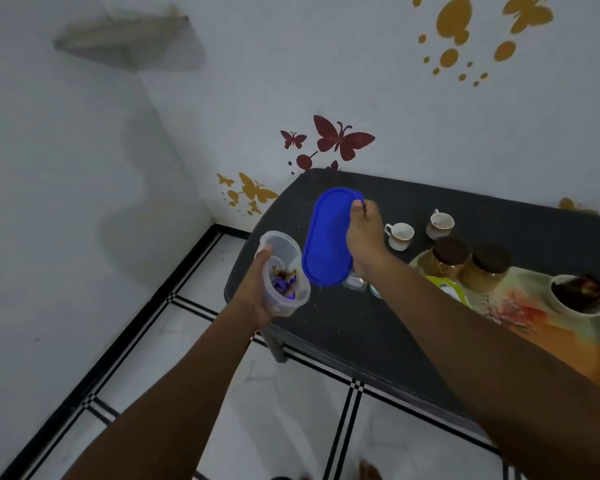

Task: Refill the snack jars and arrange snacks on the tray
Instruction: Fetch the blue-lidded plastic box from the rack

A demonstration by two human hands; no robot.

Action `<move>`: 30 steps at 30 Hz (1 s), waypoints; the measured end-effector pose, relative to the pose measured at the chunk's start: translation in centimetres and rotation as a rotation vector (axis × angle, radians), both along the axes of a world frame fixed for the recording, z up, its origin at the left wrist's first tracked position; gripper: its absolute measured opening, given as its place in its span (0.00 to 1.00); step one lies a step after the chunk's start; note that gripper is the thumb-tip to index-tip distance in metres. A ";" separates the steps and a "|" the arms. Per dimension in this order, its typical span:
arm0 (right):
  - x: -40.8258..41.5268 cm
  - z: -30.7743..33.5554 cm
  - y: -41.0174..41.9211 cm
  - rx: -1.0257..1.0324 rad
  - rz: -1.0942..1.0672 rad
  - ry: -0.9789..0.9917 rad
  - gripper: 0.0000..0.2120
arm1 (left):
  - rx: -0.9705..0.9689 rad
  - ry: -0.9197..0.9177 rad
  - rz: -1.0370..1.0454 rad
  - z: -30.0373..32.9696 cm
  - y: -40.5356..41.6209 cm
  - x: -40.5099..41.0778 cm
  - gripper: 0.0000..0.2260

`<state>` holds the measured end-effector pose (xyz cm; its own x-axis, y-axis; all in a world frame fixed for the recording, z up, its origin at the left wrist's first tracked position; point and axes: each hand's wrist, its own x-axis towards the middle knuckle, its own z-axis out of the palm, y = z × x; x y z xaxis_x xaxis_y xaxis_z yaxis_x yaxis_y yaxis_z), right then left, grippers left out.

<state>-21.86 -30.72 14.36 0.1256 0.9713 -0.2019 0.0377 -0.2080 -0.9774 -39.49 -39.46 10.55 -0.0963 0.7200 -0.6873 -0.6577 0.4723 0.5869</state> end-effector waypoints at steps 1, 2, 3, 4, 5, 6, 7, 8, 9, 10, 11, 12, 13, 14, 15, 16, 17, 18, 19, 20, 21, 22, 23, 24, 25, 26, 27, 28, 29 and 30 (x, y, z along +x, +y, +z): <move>-0.2 -0.9 1.9 -0.040 -0.025 0.002 0.11 | 0.003 0.010 -0.011 -0.6 1.7 -1.0 0.30; -0.3 -1.9 3.3 -0.074 -0.050 0.010 0.12 | 0.008 0.007 -0.031 -1.0 3.2 -1.8 0.27; -0.5 -3.0 4.6 -0.102 -0.069 0.011 0.13 | 0.009 0.009 -0.055 -1.6 4.7 -2.6 0.25; -0.8 -4.2 6.0 -0.128 -0.087 -0.017 0.13 | 0.001 0.023 -0.086 -2.3 6.6 -3.4 0.24; -1.3 -5.5 7.6 -0.147 -0.105 -0.049 0.14 | -0.016 0.062 -0.131 -3.2 8.7 -4.1 0.25; -1.8 -6.7 8.9 -0.155 -0.120 -0.082 0.15 | -0.028 0.108 -0.175 -4.0 10.5 -4.8 0.25; -2.5 -8.1 10.7 -0.158 -0.143 -0.118 0.16 | -0.044 0.162 -0.213 -5.2 13.0 -5.6 0.25; -2.6 -9.2 11.4 -0.158 -0.147 -0.154 0.18 | -0.048 0.217 -0.229 -6.1 14.3 -5.9 0.24; -2.8 -10.1 12.0 -0.160 -0.145 -0.197 0.19 | -0.058 0.288 -0.248 -6.9 15.5 -6.1 0.23; -3.6 -11.5 13.4 -0.174 -0.161 -0.240 0.20 | -0.080 0.359 -0.283 -8.1 17.7 -7.0 0.22; -4.7 -12.9 14.8 -0.196 -0.175 -0.266 0.21 | -0.100 0.431 -0.319 -9.3 19.7 -7.9 0.21; -5.2 -14.0 15.4 -0.229 -0.182 -0.273 0.21 | -0.105 0.476 -0.345 -10.4 21.1 -8.5 0.18; -5.7 -15.1 16.0 -0.282 -0.193 -0.271 0.22 | -0.109 0.504 -0.376 -11.7 22.2 -9.0 0.15; -6.0 -16.0 16.4 -0.331 -0.201 -0.264 0.22 | -0.100 0.525 -0.398 -12.5 23.0 -9.2 0.12; -6.4 -17.2 17.1 -0.373 -0.210 -0.261 0.22 | -0.092 0.537 -0.432 -13.4 24.0 -9.4 0.09; -6.7 -17.9 17.5 -0.399 -0.201 -0.269 0.23 | -0.080 0.546 -0.448 -14.0 24.6 -9.4 0.08; -7.0 -18.6 17.9 -0.428 -0.192 -0.279 0.23 | -0.074 0.552 -0.466 -14.7 25.1 -9.4 0.07; -7.2 -19.1 18.3 -0.453 -0.184 -0.283 0.24 | -0.064 0.564 -0.474 -15.3 25.6 -9.3 0.07; -7.3 -19.5 18.7 -0.470 -0.175 -0.287 0.24 | -0.051 0.575 -0.479 -15.5 26.1 -9.1 0.07; -7.3 -19.8 19.1 -0.486 -0.172 -0.285 0.25 | -0.037 0.575 -0.482 -15.7 26.6 -8.9 0.08; -7.2 -20.0 19.3 -0.500 -0.171 -0.284 0.26 | -0.023 0.572 -0.494 -15.7 27.0 -8.6 0.09; -7.0 -20.1 19.5 -0.517 -0.164 -0.285 0.26 | -0.008 0.572 -0.507 -15.8 27.2 -8.3 0.11; -6.7 -20.1 19.7 -0.545 -0.150 -0.287 0.27 | 0.000 0.573 -0.526 -15.8 27.6 -8.0 0.12; -6.5 -19.9 19.7 -0.574 -0.123 -0.298 0.29 | 0.009 0.573 -0.536 -15.9 27.9 -7.7 0.12; -6.2 -19.7 19.8 -0.589 -0.096 -0.324 0.30 | 0.018 0.571 -0.549 -15.9 28.2 -7.4 0.12; -6.0 -19.3 19.7 -0.564 -0.070 -0.388 0.31 | 0.030 0.568 -0.554 -15.9 28.3 -7.0 0.12; -5.9 -18.9 19.6 -0.484 -0.061 -0.476 0.30 | 0.042 0.571 -0.552 -15.7 28.5 -6.6 0.12; -6.0 -18.4 19.4 -0.354 -0.063 -0.553 0.28 | 0.058 0.575 -0.545 -15.6 28.6 -6.2 0.13; -6.1 -17.9 19.3 -0.197 -0.053 -0.604 0.25 | 0.078 0.582 -0.540 -15.4 28.7 -5.7 0.13; -6.3 -17.2 19.1 -0.052 0.003 -0.631 0.22 | 0.101 0.592 -0.533 -15.3 28.7 -5.1 0.14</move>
<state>-28.20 -11.57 -2.85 0.2335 0.9627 -0.1369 0.6043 -0.2540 -0.7552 -44.63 -10.76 -4.76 -0.0504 0.8277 -0.5590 0.0754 0.5612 0.8242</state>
